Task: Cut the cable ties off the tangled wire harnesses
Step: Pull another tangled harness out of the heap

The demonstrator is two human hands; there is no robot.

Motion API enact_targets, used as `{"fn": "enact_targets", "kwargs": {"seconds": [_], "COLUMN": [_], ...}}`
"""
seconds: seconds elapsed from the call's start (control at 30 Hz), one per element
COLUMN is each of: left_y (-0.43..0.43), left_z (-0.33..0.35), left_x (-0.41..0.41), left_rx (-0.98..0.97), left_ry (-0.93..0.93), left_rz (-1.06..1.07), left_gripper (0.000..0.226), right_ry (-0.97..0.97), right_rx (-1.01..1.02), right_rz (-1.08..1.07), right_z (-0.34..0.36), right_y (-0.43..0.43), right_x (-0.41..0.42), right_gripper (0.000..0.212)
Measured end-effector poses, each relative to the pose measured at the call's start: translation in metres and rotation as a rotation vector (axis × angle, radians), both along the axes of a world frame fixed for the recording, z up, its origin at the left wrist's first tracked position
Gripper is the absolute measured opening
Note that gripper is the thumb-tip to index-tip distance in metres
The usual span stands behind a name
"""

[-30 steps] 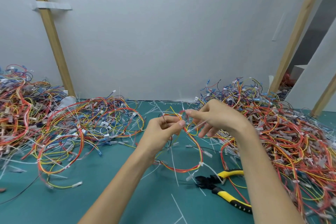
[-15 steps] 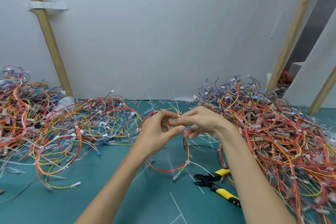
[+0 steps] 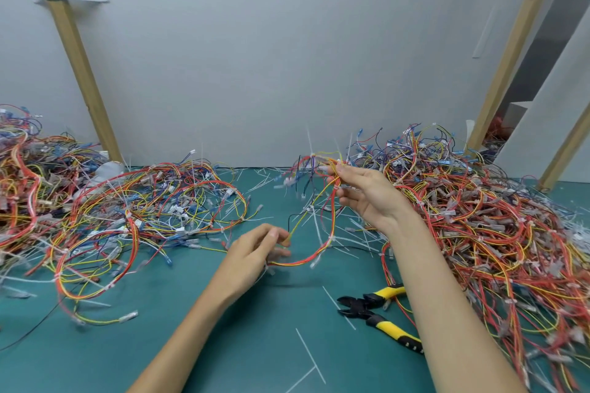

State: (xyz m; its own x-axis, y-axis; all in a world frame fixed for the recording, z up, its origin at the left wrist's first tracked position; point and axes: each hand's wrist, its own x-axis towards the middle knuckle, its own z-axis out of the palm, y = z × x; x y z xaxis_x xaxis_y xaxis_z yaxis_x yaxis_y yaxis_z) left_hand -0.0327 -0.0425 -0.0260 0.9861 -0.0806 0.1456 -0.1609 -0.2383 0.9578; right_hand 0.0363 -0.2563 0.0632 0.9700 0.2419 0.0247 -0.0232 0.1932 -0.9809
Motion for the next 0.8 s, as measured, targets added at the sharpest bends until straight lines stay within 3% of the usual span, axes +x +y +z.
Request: {"fn": "enact_targets", "kwargs": {"seconds": [0.13,0.23,0.57,0.8], "left_y": [-0.009,-0.014,-0.016,-0.015], "left_z": [0.003,0.001,-0.003,-0.002], "left_x": [-0.008,-0.013,-0.015,-0.015], "left_rx": [-0.252,-0.293,-0.253,-0.283], "left_ry": [0.278,0.379,0.308,0.322], "left_rz": [-0.226,-0.393,-0.513,-0.585], "left_gripper": [0.026,0.033,0.03,0.008], "right_ry": [-0.005,-0.017,0.0,-0.035], "right_rx": [0.16,0.225,0.217,0.134], "right_rz": [-0.042,-0.057,-0.082,-0.096], "right_z": [-0.003,-0.005,-0.012,-0.014], "right_y": [0.002,0.002,0.002,0.007], "right_x": [0.002,0.003,0.008,0.01], "right_gripper": [0.015,0.015,0.013,0.014]}}
